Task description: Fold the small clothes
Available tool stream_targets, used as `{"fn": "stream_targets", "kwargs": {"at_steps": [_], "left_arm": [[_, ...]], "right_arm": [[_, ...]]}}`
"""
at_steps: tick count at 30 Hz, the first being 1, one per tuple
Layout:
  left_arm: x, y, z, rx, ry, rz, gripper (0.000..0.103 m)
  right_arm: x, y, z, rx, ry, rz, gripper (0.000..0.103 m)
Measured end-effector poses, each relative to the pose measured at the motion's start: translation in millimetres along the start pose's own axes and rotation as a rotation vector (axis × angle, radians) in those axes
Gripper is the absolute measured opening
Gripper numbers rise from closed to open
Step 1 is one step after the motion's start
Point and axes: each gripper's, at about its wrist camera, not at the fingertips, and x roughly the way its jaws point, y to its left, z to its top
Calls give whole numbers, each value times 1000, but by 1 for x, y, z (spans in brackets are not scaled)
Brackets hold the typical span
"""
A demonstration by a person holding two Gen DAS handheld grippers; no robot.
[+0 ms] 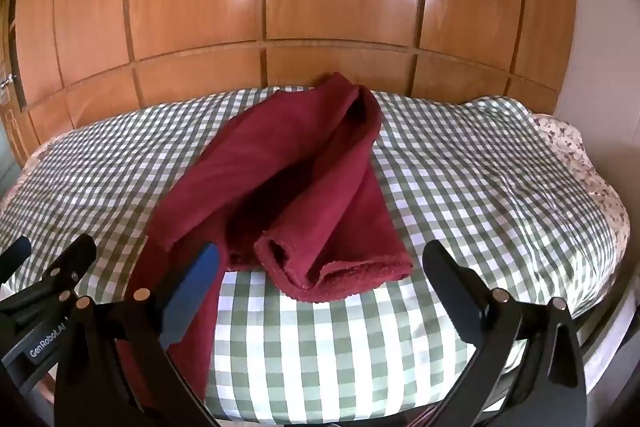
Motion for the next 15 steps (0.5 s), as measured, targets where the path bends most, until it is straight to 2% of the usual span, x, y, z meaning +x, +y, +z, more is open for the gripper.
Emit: {"fn": "stream_targets", "kwargs": {"at_steps": [1,2,15], "left_arm": [[0,1,0,1,0,-1,99],[1,-3,0,19,3,20,99],[6,1,-2,10,13,17,99]], "right_arm": [[3,0,1,3,33,8,101],[2,0,1,4,31,8,101],[9,-3,-3,5,26,12,101]]}}
